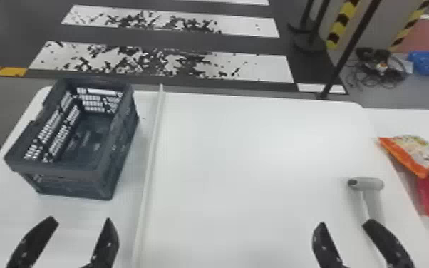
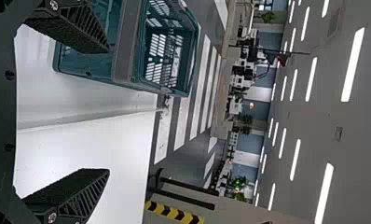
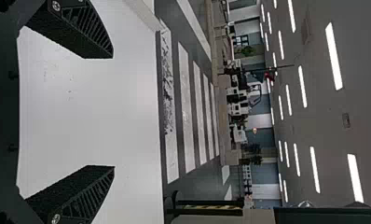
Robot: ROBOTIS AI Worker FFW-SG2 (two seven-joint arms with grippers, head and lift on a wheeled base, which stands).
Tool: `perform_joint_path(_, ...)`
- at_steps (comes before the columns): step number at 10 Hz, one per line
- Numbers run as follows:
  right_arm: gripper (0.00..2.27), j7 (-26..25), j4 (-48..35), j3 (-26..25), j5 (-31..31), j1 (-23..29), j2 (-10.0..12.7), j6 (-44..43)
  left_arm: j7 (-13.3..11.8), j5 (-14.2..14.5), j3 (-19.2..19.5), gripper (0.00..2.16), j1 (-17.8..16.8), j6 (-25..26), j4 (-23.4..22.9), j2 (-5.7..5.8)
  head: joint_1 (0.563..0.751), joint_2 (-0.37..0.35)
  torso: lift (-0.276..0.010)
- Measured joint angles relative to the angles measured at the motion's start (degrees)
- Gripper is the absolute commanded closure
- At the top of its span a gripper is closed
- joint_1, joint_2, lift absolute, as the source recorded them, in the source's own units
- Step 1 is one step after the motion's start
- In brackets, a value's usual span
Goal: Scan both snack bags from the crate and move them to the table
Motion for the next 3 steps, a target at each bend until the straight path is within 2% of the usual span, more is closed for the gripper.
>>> perform_joint_path(3,0.08,0.02,0.15,-0.07,-0.43,0.0,-0.05,-0.08,0.0,0.0,-0.03,0.08,0.05,-0.06,0.0,0.0,0.695,-0.081,-0.087)
